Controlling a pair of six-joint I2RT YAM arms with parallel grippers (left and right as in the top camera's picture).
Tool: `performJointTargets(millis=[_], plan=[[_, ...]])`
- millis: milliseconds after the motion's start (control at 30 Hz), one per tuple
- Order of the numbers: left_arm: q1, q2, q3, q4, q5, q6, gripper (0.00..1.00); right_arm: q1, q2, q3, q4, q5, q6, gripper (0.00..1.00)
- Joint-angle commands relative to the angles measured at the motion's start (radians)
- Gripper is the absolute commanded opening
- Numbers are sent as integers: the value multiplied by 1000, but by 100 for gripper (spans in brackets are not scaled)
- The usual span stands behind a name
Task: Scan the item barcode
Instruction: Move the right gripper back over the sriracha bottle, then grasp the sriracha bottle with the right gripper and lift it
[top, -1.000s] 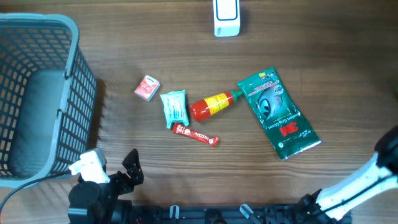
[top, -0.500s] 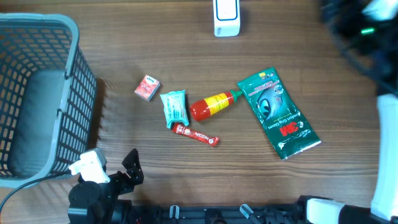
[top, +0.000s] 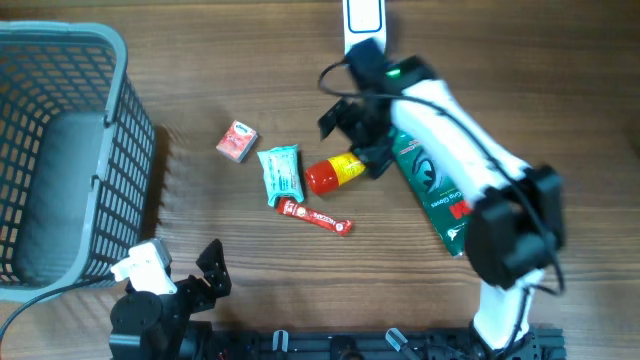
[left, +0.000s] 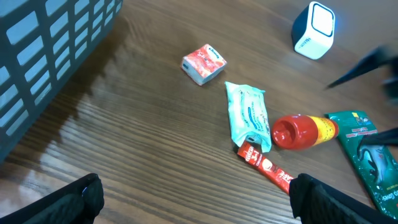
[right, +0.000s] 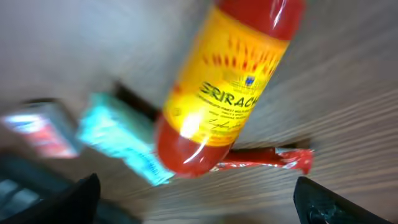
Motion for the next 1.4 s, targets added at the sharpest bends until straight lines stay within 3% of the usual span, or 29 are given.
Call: performJointTargets(millis=[0,467,633,700,767,867,1000,1200,1267,1367], plan=[[6,1,-1,2,4,20,100,54,69,0,-2,-45,116,100],[6,1,-1,2,4,20,100,140,154,0,52,221,430,99],[6,1,-1,2,4,20,100,154,181,0,86,177,418,85],[6,1,-1,2,4,20,100,162,181,0,94,182,400,72],[6,1,-1,2,4,20,100,167,181,0,96,182,341,65],[6,1,-1,2,4,20,100,167,181,0,97,179,111,47],[6,1,-1,2,4,20,100,147,164,4,103,123,-272,41],[6,1,-1,2,4,20,100,66,37,4,77,-191,-810,41],[6,1,-1,2,4,20,100,38,-7,4,37,-354,-1121,40],[6,1,-1,2,4,20,100,20,-24,4,-23,-433,-1369,40]])
